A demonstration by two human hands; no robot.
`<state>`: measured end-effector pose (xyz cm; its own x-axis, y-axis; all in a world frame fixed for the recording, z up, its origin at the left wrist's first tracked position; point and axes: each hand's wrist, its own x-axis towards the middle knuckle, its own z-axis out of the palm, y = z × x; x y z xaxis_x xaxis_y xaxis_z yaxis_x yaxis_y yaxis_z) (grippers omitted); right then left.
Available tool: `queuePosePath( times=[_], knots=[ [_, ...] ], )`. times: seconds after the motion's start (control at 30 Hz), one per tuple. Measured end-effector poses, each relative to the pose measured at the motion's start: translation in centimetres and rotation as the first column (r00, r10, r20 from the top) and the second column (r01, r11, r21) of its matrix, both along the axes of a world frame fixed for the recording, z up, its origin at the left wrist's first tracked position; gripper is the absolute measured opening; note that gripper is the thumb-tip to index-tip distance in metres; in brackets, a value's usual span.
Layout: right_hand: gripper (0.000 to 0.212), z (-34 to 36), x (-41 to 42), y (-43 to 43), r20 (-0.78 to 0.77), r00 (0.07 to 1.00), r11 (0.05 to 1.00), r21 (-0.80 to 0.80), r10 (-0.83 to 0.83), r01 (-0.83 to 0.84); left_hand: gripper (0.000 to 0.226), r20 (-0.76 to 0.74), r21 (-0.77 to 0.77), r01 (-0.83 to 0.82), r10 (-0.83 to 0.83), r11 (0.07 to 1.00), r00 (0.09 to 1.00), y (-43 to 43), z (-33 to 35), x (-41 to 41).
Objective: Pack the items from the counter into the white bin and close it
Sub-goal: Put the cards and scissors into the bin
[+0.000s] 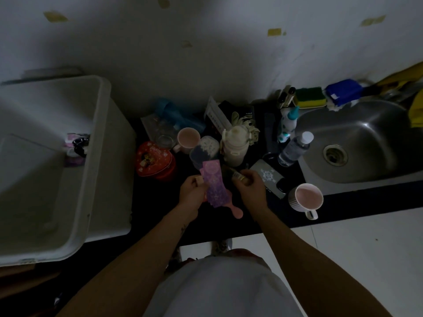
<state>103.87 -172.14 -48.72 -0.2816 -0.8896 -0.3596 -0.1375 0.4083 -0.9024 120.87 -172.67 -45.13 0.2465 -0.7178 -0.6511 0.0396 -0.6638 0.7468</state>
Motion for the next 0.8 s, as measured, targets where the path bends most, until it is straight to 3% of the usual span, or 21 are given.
queuePosePath(
  times=[0.17,0.33,0.47,0.6,0.8],
  knots=[
    [0.029,1.4,-1.5,-0.5,0.200,0.925,0.946,0.072,-0.323,0.315,0.017,0.000,-0.001,0.018,-0.018,1.000,1.000,-0.4,0.2,-1.1],
    [0.020,2.0,-2.4,-1.1,0.087,0.929,0.933,0.040,-0.359,0.357,0.016,-0.013,-0.011,0.028,-0.028,1.000,1.000,-0.5,0.3,-1.7],
    [0.010,1.4,-2.6,-0.8,-0.009,0.965,0.960,0.101,-0.263,0.262,0.018,-0.023,-0.012,0.024,-0.025,1.000,0.999,-0.4,-0.1,-1.8],
    [0.016,-0.3,-2.9,-0.3,-0.031,0.997,0.976,0.201,-0.073,0.078,0.016,-0.032,-0.021,0.026,-0.027,0.999,0.999,-0.2,-0.5,-1.8],
    [0.021,-1.2,-2.8,0.1,-0.283,0.945,0.967,0.235,0.163,-0.097,0.016,-0.035,-0.023,0.031,-0.032,0.999,0.999,0.1,-0.4,-1.7]
  ],
)
